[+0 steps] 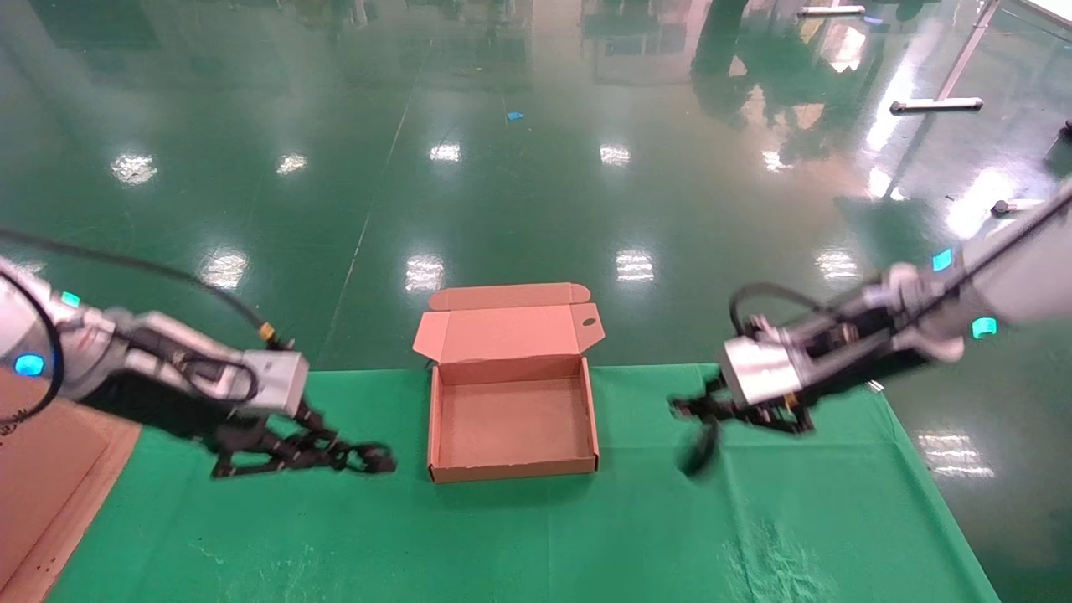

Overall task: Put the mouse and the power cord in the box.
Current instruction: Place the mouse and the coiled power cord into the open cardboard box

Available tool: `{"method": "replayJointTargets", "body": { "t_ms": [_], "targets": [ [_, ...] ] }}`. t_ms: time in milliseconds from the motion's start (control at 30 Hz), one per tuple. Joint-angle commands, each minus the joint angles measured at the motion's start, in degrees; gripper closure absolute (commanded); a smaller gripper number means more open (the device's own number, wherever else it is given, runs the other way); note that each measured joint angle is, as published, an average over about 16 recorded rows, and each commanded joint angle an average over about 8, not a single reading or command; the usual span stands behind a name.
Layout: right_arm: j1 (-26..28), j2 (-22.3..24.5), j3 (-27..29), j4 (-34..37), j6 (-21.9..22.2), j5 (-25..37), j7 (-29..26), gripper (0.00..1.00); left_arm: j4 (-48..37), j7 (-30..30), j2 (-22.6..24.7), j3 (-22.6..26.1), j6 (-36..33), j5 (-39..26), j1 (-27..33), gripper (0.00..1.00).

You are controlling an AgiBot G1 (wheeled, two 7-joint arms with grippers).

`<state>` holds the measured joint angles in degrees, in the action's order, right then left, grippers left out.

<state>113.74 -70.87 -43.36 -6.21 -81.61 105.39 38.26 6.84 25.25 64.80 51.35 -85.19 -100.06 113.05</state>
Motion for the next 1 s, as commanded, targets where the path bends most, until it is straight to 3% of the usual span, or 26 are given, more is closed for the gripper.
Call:
{"method": "replayJointTargets", "body": {
  "t_ms": [33, 433, 733, 1000],
  "targets": [
    [2.00, -0.31, 0.28, -0.88, -1.43, -0.40, -0.80, 1.00, 0.76, -0.89, 0.53, -0.20, -0.88, 0.27, 1.80, 1.00],
    [7.27, -6.47, 0.15, -6.36, -0.95, -0.92, -9.79, 1.00, 1.38, -2.95, 5.91, -0.92, -0.32, 0.92, 10.48, 1.00],
    [6.01, -6.70, -1.49, -14.50, -3.19, -2.74, -15.58, 1.00, -0.52, -2.24, 6.75, -1.32, -2.12, 1.64, 11.90, 1.00],
    [4.54, -6.66, -3.53, -20.06, -2.44, -4.36, -19.71, 1.00, -1.31, -1.13, 7.09, -1.62, -2.91, 2.19, 12.28, 1.00]
  ]
}}
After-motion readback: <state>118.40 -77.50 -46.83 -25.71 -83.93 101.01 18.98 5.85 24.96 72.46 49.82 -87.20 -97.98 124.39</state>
